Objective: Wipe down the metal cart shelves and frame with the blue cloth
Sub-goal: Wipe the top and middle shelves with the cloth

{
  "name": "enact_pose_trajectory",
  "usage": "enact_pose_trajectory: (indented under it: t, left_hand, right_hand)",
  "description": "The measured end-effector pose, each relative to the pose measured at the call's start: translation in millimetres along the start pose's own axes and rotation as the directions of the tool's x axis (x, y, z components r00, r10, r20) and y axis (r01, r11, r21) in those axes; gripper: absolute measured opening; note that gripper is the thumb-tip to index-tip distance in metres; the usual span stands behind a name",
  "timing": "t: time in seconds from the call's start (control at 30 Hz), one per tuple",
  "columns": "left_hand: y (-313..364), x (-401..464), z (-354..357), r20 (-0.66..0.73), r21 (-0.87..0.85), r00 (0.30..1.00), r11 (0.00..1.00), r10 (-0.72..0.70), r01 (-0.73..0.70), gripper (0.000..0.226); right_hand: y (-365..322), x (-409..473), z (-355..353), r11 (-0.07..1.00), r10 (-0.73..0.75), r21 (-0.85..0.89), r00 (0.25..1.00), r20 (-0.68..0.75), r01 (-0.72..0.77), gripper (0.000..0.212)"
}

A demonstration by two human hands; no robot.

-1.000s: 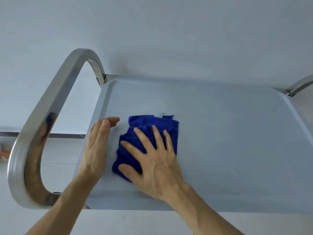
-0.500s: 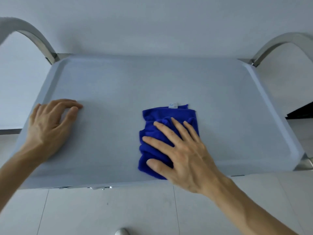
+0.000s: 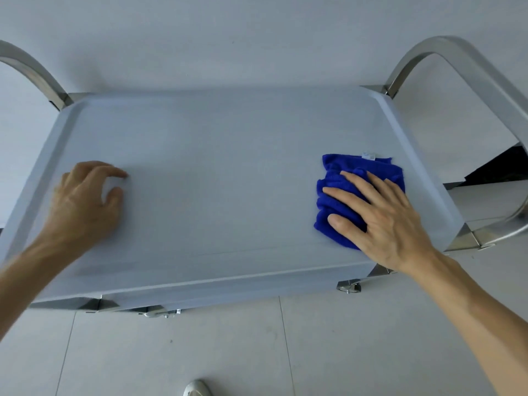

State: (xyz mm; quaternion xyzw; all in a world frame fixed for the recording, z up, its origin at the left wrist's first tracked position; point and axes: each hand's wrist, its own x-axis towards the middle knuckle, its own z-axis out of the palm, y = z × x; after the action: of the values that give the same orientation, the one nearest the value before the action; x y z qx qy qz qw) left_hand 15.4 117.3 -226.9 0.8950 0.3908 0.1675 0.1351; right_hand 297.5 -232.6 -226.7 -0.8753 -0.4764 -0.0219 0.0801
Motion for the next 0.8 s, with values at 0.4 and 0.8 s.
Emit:
enact_pose_trajectory:
  t: [0.4, 0.8]
  left_hand:
    - [144, -97, 35, 0.266, -0.020, 0.882, 0.917, 0.390, -0.399, 0.046]
    - [161, -159, 77, -0.092, -0.132, 0.647, 0.635, 0.757, -0.761, 0.027]
  right_hand:
    - [-17, -24, 20, 1.000, 0.023, -0.006, 0.884, -0.467, -0.029, 0.039]
    - [-10, -146, 55, 0.979, -0.169, 0.009, 0.826, -0.537, 0.206, 0.030]
